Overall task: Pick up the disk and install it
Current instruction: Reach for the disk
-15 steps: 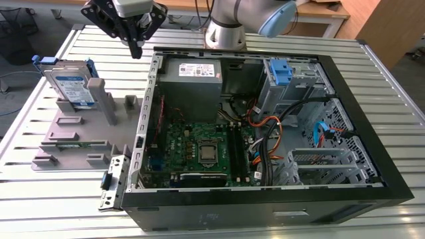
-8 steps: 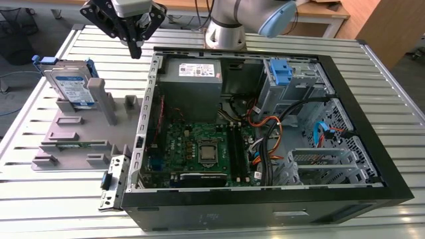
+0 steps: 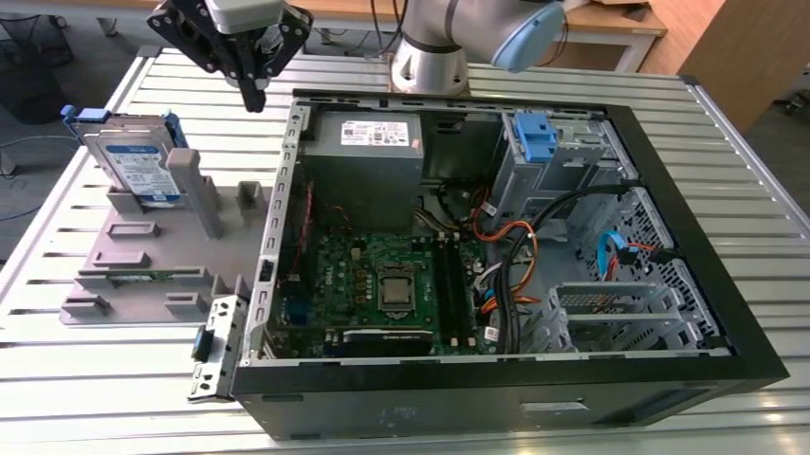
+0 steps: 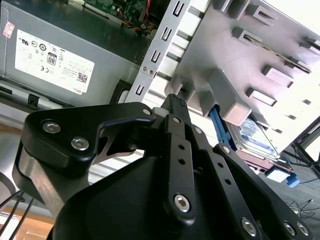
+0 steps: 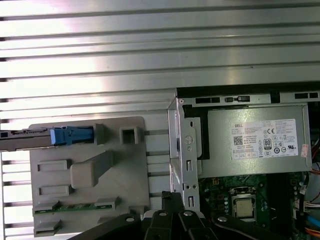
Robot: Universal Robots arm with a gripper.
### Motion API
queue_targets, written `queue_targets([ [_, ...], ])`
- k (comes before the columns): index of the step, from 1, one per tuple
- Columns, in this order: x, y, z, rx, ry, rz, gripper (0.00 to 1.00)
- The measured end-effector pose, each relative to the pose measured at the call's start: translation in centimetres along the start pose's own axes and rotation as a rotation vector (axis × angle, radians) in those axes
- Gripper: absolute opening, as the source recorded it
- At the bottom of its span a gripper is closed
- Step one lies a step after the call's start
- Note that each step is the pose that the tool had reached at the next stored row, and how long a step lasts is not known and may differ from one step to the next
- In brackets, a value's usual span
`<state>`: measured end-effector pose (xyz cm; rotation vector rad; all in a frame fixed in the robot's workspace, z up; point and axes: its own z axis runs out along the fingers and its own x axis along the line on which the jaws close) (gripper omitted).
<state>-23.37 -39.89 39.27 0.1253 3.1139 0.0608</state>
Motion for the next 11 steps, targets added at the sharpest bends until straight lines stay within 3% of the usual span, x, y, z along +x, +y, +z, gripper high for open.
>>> queue_targets([
  [11,1.36,-0.11,0.10,0.0000,-0.0001,0.000,0.11],
])
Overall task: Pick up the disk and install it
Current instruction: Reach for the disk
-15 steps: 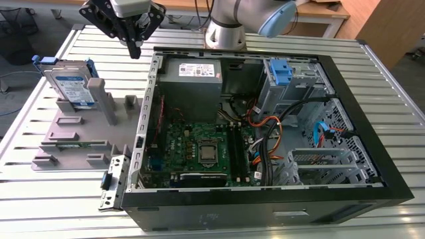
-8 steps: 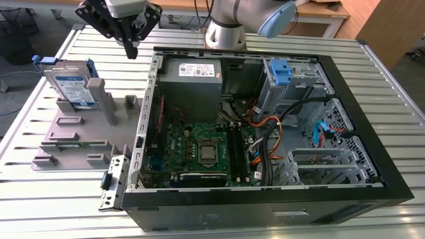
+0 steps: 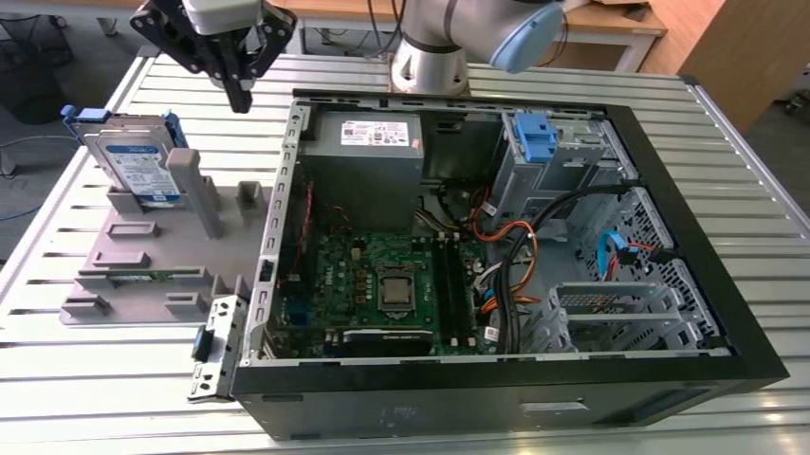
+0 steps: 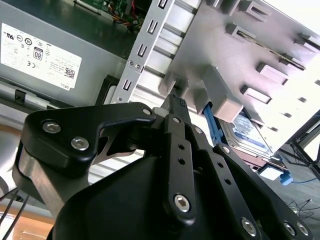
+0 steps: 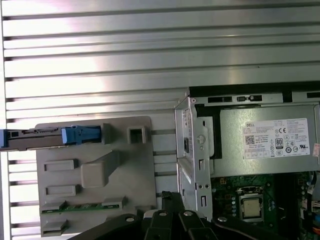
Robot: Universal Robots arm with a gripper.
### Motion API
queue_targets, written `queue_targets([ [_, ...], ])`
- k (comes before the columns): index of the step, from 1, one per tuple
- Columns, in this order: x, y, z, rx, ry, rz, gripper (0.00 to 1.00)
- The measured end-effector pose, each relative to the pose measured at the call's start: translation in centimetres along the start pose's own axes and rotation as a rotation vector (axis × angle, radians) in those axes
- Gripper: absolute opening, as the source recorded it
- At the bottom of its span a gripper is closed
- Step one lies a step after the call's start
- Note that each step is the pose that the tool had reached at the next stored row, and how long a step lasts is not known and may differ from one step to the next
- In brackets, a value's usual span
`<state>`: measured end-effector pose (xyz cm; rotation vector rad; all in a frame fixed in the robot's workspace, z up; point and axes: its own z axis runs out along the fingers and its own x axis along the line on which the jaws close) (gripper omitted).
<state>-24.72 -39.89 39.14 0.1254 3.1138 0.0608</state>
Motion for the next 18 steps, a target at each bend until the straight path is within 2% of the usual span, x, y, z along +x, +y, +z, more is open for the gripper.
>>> queue_targets([
  [4,0.37,-0.03,0.01,0.0000,0.0000,0.000,0.11],
  [18,0.59,-0.05,0.05,0.0001,0.0001,0.000,0.11],
])
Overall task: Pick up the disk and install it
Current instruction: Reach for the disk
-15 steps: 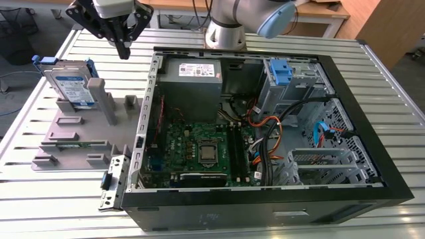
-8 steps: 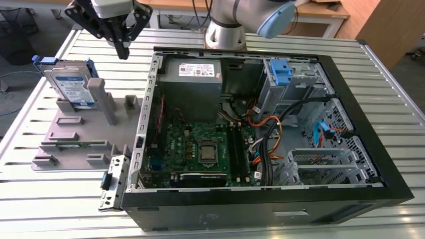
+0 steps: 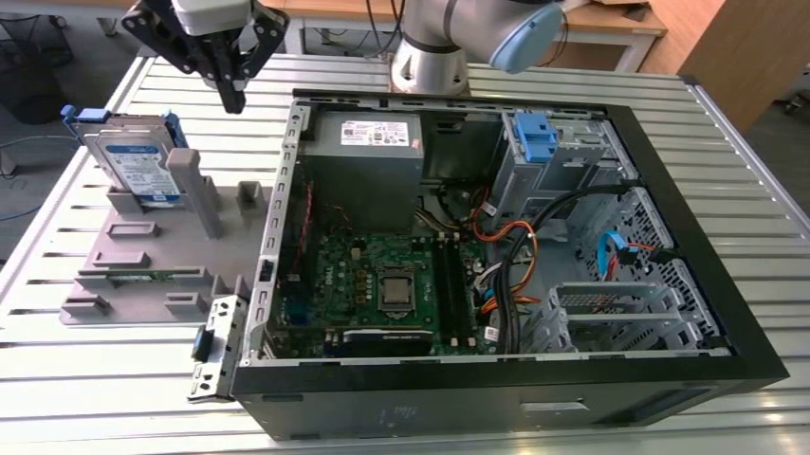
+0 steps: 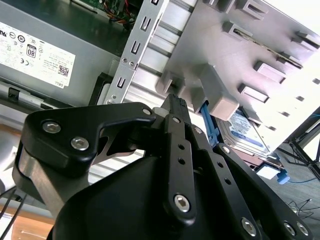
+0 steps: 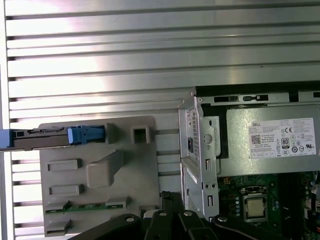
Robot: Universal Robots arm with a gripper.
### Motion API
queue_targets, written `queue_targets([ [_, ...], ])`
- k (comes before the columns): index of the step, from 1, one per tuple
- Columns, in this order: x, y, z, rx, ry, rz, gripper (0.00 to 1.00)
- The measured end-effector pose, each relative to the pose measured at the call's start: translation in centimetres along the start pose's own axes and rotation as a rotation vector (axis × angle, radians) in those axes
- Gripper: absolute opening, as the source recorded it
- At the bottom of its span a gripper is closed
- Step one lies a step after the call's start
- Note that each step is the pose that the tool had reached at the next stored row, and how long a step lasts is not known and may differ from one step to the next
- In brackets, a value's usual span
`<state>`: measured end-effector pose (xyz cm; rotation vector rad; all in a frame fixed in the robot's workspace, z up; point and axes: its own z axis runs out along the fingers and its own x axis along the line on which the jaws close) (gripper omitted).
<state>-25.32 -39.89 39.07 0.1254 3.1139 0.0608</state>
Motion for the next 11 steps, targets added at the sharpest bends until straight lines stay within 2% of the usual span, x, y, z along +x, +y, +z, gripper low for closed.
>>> queue_targets([
  [11,1.46,-0.12,0.30,-0.0001,-0.0001,0.000,0.11],
])
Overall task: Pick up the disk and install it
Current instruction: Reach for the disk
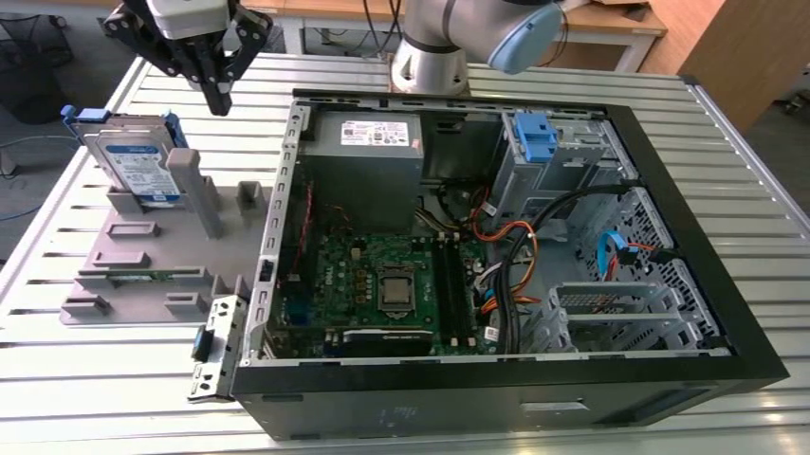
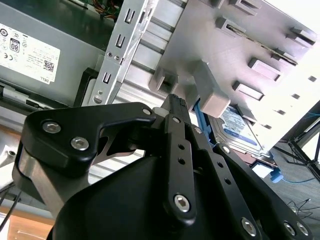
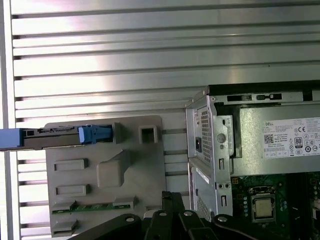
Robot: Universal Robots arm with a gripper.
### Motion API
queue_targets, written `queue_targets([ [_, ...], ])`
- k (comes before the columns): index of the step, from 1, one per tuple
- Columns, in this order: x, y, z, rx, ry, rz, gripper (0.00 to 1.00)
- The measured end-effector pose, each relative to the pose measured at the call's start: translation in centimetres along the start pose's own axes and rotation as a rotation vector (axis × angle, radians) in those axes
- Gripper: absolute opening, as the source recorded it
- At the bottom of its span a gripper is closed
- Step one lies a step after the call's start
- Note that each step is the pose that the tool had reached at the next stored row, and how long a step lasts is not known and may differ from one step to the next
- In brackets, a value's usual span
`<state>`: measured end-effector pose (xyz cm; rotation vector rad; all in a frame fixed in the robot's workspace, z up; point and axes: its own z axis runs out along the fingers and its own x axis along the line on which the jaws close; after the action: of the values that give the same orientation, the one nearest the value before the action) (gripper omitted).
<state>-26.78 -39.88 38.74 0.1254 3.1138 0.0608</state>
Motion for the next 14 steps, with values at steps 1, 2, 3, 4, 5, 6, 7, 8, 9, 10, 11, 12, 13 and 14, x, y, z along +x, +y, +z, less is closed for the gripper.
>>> queue_targets([
  [1,0.15,-0.01,0.02,0.0001,0.0001,0.000,0.11],
  [2,0.30,-0.02,0.05,0.0000,0.0000,0.000,0.11],
  [3,0.44,-0.03,0.08,0.0000,0.0000,0.000,0.11],
  [4,0.57,-0.04,0.11,0.0000,0.0000,0.000,0.11],
  [5,0.67,-0.05,0.13,0.0000,0.0000,0.000,0.11],
  [6,0.78,-0.06,0.15,0.0001,0.0001,0.000,0.11],
  [7,0.87,-0.07,0.17,0.0000,0.0000,0.000,0.11],
  [8,0.97,-0.08,0.19,0.0000,0.0000,0.000,0.11],
  [9,1.06,-0.09,0.20,0.0000,0.0001,0.000,0.11],
  [10,1.16,-0.09,0.22,0.0001,0.0001,0.000,0.11],
  [11,1.25,-0.10,0.24,0.0000,0.0000,0.000,0.11],
  [12,1.33,-0.11,0.25,0.0000,0.0001,0.000,0.11],
  [13,1.42,-0.11,0.27,0.0000,0.0000,0.000,0.11],
  [14,1.51,-0.12,0.28,0.0001,0.0001,0.000,0.11],
])
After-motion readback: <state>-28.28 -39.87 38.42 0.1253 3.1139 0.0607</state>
